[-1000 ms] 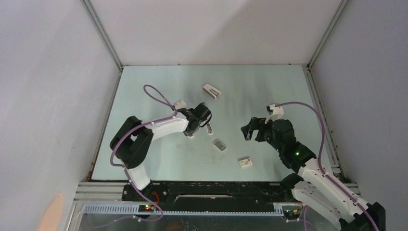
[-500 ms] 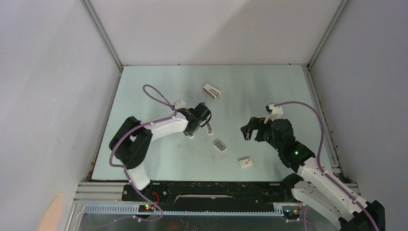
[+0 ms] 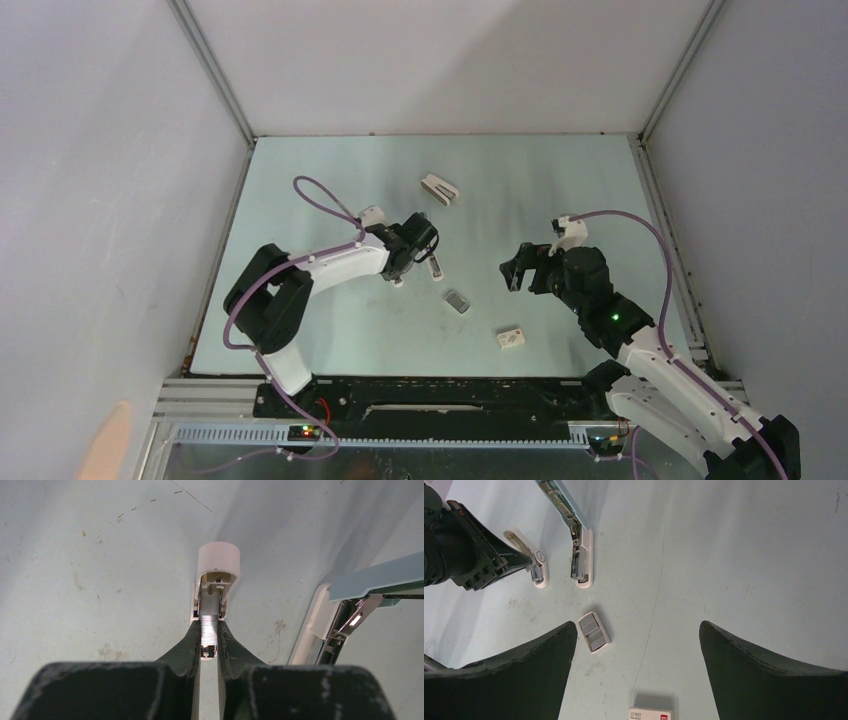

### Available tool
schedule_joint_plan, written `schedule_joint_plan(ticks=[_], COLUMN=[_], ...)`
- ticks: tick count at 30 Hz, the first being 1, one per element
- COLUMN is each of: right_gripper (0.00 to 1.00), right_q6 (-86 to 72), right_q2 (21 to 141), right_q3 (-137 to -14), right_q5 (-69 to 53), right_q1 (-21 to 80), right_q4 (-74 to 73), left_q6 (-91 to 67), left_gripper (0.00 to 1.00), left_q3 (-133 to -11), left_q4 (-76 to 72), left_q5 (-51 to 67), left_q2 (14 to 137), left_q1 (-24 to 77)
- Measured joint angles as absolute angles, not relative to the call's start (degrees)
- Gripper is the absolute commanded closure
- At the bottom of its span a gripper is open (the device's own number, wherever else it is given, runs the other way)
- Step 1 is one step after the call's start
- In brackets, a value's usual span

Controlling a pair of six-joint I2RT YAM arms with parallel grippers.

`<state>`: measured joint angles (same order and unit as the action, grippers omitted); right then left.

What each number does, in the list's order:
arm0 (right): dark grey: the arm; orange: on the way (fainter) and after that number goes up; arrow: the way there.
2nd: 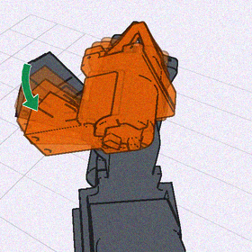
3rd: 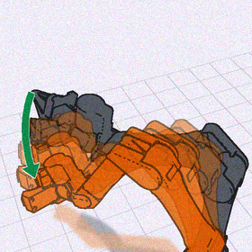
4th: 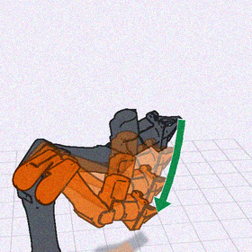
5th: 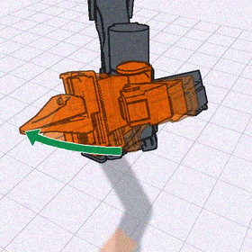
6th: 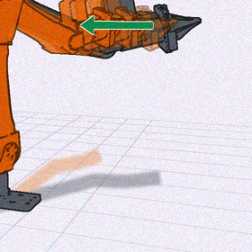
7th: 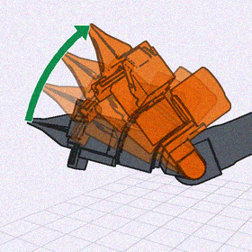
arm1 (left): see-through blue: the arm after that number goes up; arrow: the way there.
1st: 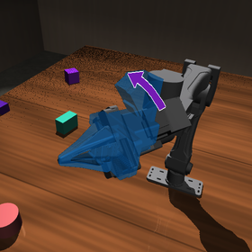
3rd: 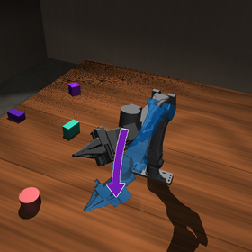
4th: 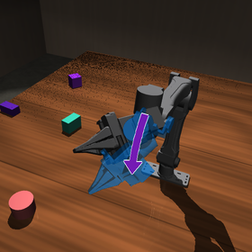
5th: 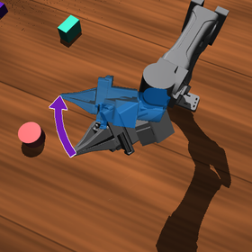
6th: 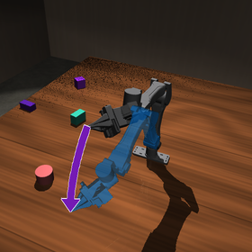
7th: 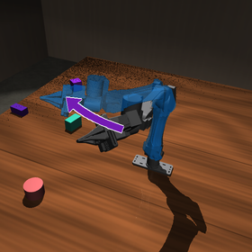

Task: Load the staples into the stapler

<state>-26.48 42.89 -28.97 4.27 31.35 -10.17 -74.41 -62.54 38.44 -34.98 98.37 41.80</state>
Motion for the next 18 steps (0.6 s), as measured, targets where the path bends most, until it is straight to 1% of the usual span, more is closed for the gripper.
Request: schedule_joint_plan(ticks=[18], right_gripper=[0.06], right_q6=[-26.46], right_q2=[43.05], right_q3=[-28.97], right_q5=[3.86], right_q1=[31.35], right_q4=[-10.15], left_q6=[-75.00], left_gripper=[0.87], left_q3=[-62.54], left_q4=[38.41], left_q5=[-34.94], left_q2=[99.61], left_q1=[41.80])
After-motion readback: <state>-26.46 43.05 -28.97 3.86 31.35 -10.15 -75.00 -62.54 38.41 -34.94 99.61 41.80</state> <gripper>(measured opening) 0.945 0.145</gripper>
